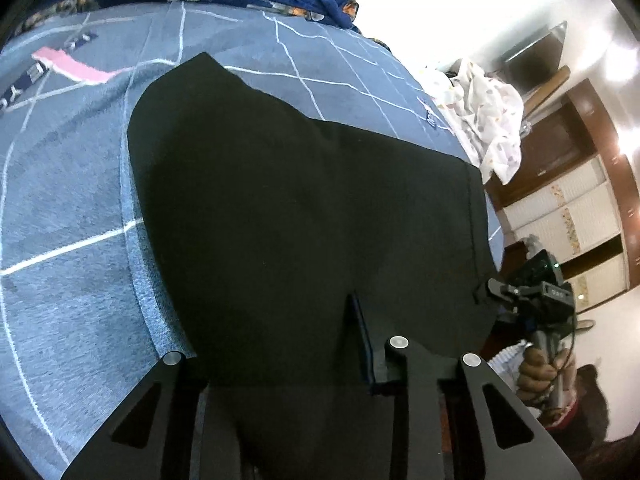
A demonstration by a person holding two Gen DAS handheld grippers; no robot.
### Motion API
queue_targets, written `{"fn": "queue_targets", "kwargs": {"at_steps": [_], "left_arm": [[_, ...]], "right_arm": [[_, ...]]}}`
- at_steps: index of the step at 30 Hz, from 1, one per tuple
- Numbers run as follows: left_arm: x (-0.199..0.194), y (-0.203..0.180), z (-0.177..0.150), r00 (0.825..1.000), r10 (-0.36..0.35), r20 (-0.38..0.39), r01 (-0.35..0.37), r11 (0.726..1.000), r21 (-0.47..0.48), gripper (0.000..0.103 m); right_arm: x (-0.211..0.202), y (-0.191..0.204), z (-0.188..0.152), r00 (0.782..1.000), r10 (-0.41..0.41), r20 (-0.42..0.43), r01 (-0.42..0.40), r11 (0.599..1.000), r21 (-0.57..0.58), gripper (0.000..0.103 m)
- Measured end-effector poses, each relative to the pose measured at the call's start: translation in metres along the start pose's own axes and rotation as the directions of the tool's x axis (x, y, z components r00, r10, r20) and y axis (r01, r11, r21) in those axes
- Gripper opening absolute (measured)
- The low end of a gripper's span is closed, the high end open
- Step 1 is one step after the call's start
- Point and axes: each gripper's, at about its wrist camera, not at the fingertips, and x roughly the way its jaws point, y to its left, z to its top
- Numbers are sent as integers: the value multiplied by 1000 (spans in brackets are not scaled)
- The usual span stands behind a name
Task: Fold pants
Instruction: 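Press the trousers with the left tool while the right tool holds the folded edge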
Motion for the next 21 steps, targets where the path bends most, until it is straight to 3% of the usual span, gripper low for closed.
{"fn": "queue_targets", "kwargs": {"at_steps": [3, 7, 12, 16, 21], "left_arm": [[-1, -6, -3, 999, 43, 18, -43, 999, 30, 28], [-1, -7, -4, 999, 47, 24, -48, 998, 31, 26], [0, -2, -5, 999, 51, 18, -52, 998, 22, 26], [2, -5, -4, 998, 56, 13, -56, 998, 19, 26], [3, -6, -3, 998, 63, 14, -63, 998, 21, 27]], "right_arm": [[0, 0, 1, 1000, 1, -2, -1, 1000, 6, 18], [0, 2, 2, 1000, -4, -8, 4, 1000, 7, 20], [-3, 23, 2, 994, -105, 24, 107, 991, -86, 26], [-7, 30, 5, 990, -133, 55, 138, 984, -116, 33], [-5, 34, 9, 986, -154, 71, 162, 979, -124, 34]]}}
